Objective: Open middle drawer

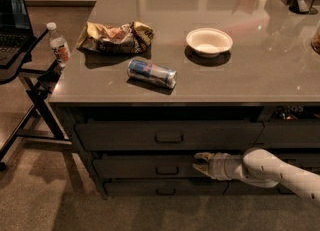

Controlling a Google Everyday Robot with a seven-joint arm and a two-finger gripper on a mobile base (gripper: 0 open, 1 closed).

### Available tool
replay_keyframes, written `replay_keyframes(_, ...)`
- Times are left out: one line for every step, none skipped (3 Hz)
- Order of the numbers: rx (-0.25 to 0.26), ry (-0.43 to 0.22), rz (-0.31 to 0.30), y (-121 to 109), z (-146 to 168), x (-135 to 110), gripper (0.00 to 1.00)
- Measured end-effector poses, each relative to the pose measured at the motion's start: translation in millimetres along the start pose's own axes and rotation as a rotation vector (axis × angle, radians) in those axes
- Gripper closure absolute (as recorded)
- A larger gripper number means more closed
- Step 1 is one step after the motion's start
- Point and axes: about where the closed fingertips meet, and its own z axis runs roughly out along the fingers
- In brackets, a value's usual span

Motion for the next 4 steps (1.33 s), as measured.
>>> replay_keyframes(0.000, 0.000, 0.000, 0, 0, 0, 0.11)
replay_keyframes(0.000, 0.000, 0.000, 0, 0, 0, 0.00)
replay_keyframes(0.000, 0.000, 0.000, 0, 0, 0, 0.00)
replay_keyframes(-0.036, 0.006, 0.024, -14, 32, 18, 0.00)
